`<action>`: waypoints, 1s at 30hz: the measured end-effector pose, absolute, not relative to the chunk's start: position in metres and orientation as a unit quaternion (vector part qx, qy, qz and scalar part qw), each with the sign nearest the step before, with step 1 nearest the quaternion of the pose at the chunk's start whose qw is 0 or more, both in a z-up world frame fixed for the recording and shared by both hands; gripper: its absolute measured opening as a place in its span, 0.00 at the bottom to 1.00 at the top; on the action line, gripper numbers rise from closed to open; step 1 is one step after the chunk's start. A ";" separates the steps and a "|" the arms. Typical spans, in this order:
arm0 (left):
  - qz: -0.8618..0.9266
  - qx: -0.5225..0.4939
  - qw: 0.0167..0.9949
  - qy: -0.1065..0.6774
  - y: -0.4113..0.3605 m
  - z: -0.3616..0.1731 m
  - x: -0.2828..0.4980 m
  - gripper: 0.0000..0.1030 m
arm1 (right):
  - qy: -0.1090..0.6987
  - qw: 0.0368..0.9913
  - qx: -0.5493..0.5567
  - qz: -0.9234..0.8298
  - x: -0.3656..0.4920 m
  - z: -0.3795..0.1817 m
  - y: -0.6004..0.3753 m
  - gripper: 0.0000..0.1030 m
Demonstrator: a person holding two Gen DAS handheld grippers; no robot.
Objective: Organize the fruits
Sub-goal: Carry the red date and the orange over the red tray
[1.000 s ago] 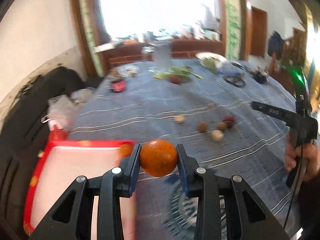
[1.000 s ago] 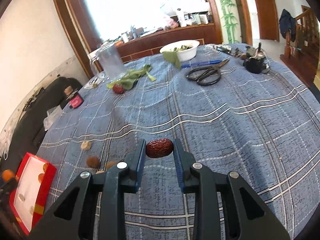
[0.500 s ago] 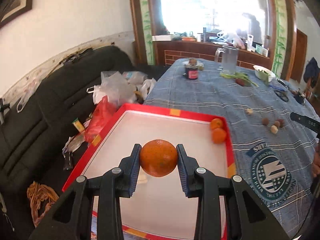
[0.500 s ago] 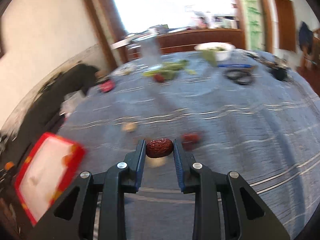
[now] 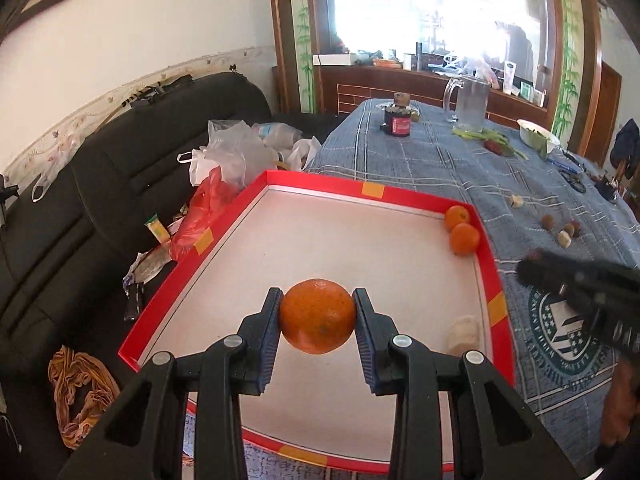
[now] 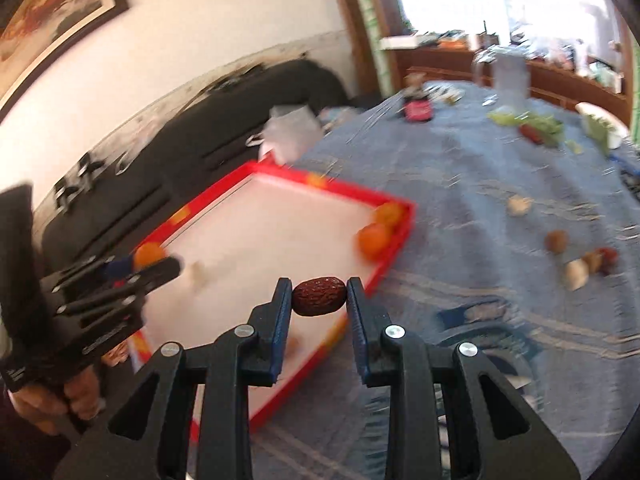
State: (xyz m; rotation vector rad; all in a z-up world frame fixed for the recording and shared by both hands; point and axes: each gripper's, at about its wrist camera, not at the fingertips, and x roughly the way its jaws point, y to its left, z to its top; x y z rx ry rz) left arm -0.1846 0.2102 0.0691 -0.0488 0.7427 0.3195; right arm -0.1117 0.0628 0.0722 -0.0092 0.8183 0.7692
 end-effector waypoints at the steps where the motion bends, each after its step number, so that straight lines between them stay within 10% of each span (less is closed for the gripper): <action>1: 0.158 -0.021 0.919 0.361 0.212 0.068 -0.185 0.33 | 0.390 0.843 -0.010 0.369 -0.116 0.069 0.067 0.29; 30: 0.202 -0.009 0.905 0.374 0.222 0.052 -0.181 0.34 | 0.387 0.832 -0.054 0.394 -0.149 0.043 0.093 0.29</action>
